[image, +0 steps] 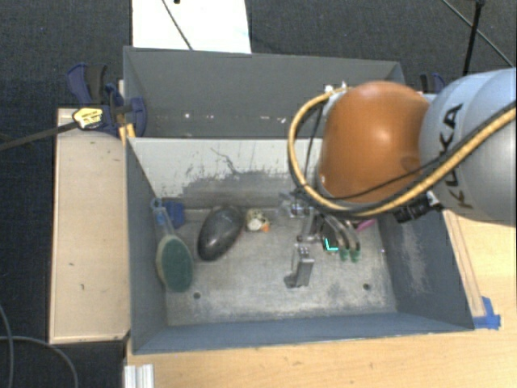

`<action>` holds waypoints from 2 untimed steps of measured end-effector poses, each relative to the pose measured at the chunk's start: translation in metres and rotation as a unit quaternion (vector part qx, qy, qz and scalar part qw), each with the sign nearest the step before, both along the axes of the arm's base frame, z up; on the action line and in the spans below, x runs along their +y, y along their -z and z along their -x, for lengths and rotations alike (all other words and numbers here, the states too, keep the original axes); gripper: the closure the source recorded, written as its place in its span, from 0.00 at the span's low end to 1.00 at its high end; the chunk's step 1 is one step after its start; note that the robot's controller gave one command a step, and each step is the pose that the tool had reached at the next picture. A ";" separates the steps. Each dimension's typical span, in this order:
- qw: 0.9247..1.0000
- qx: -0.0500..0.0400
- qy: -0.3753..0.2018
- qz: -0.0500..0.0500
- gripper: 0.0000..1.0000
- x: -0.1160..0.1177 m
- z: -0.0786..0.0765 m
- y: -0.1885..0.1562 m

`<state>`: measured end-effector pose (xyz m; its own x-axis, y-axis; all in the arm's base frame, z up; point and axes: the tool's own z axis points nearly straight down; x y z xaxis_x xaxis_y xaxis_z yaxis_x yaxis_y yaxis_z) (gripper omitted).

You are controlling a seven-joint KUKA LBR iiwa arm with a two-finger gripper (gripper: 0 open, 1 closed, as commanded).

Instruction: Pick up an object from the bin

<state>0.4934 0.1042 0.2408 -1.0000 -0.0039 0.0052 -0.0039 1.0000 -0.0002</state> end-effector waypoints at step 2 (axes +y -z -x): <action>0.971 -0.007 -0.239 0.000 0.00 0.058 -0.101 0.139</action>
Offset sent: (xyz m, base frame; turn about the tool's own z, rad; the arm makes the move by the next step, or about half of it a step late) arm 0.0481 0.0939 -0.1708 -0.0888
